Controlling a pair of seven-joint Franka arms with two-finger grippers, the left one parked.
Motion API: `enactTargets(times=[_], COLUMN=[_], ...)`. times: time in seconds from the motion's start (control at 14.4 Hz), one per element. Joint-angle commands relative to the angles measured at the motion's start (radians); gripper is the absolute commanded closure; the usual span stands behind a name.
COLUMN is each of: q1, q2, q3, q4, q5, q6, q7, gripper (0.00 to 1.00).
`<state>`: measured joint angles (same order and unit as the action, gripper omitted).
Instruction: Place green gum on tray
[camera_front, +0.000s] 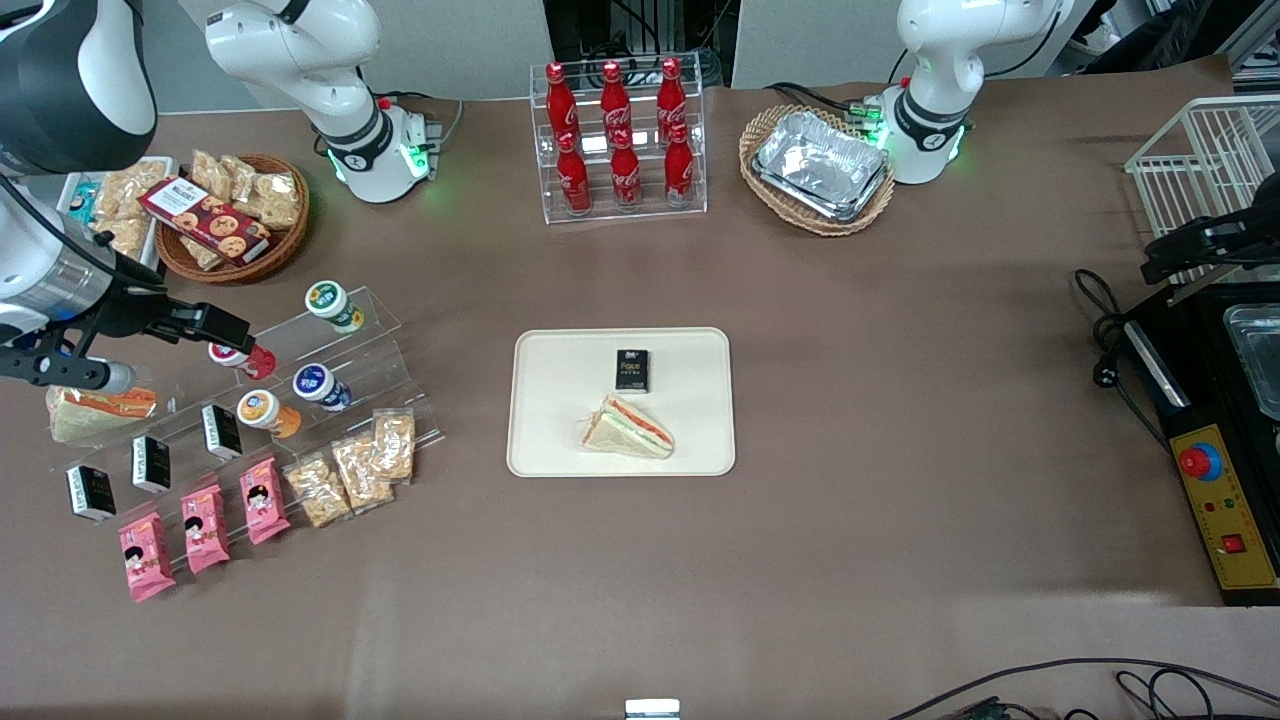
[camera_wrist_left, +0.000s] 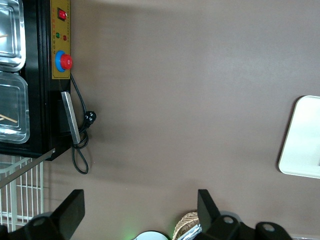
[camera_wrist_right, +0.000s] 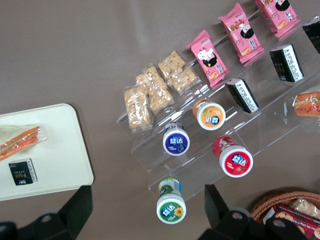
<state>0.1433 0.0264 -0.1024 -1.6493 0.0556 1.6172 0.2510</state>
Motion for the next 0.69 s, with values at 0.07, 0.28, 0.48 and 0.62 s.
enactTargets(times=[0.07, 0.28, 0.48, 0.62], q1=[-0.011, -0.013, -0.011, -0.010], q2=[0.007, 0.014, 0.004, -0.022], q3=[0.003, 0.003, 0.001, 0.003], q4=[0.014, 0.017, -0.004, -0.042], q5=[0.026, 0.026, 0.035, 0.035], q6=[0.013, 0.020, 0.010, 0.012], q7=[-0.018, -0.019, -0.021, -0.021], gripper=[0.00, 0.00, 0.00, 0.00])
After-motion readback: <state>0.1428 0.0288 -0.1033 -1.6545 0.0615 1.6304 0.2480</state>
